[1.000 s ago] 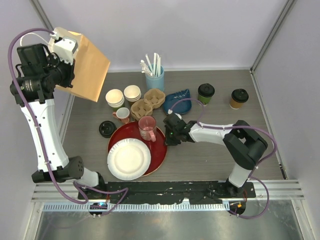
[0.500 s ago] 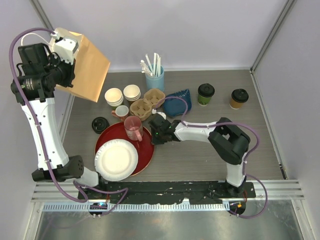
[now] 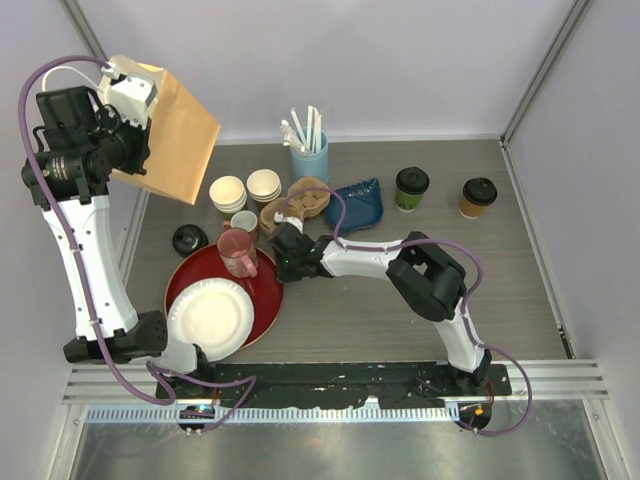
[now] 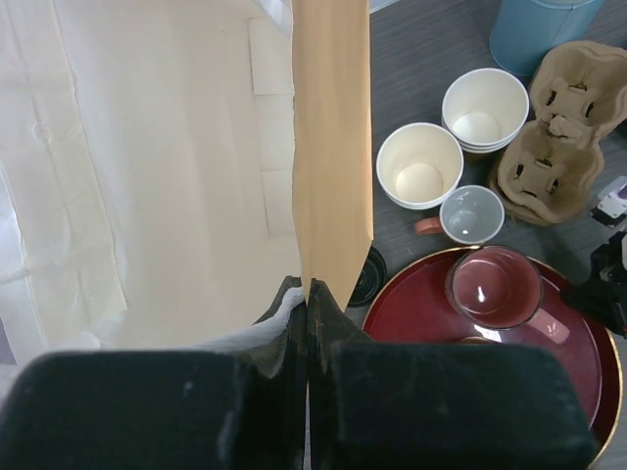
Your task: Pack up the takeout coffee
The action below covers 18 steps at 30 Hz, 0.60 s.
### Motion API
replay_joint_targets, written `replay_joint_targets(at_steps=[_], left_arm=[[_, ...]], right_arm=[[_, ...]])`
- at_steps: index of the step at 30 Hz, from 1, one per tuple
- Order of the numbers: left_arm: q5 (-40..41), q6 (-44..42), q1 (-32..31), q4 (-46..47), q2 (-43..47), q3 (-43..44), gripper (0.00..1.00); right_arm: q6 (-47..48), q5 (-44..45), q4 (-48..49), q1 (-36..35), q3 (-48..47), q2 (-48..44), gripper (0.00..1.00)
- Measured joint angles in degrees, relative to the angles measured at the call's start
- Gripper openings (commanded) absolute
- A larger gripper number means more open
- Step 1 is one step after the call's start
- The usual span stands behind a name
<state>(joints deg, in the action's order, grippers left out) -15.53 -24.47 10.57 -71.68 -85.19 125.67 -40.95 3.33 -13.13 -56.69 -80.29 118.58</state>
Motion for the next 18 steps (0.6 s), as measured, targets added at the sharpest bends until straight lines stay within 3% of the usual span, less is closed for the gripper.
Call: replay_joint_targets(at_steps=[7,10,14,18], left_arm=[[-0.07,-0.02,0.00,0.00,-0.04,-0.02,0.00],[-0.13,-0.02,-0.02,0.20,-0.02,-0.70,0.00],[-0.11,0.00,-0.50,0.28,-0.13,-1.86,0.00],[0.48,0.00,-3.15,0.48,-0.20,-1.86,0.00]], right_arm=[[0.76,0.17,1.20,-1.97,-7.89,5.79,0.01],[0.96,-0.26,1.90,-2.34,-9.49,7.08,0.07],[1.62,-0.66,2.38,-2.40,-9.53,7.19,0.29],[3.65,-1.29,3.28,-2.49,-9.81,6.91,0.45]])
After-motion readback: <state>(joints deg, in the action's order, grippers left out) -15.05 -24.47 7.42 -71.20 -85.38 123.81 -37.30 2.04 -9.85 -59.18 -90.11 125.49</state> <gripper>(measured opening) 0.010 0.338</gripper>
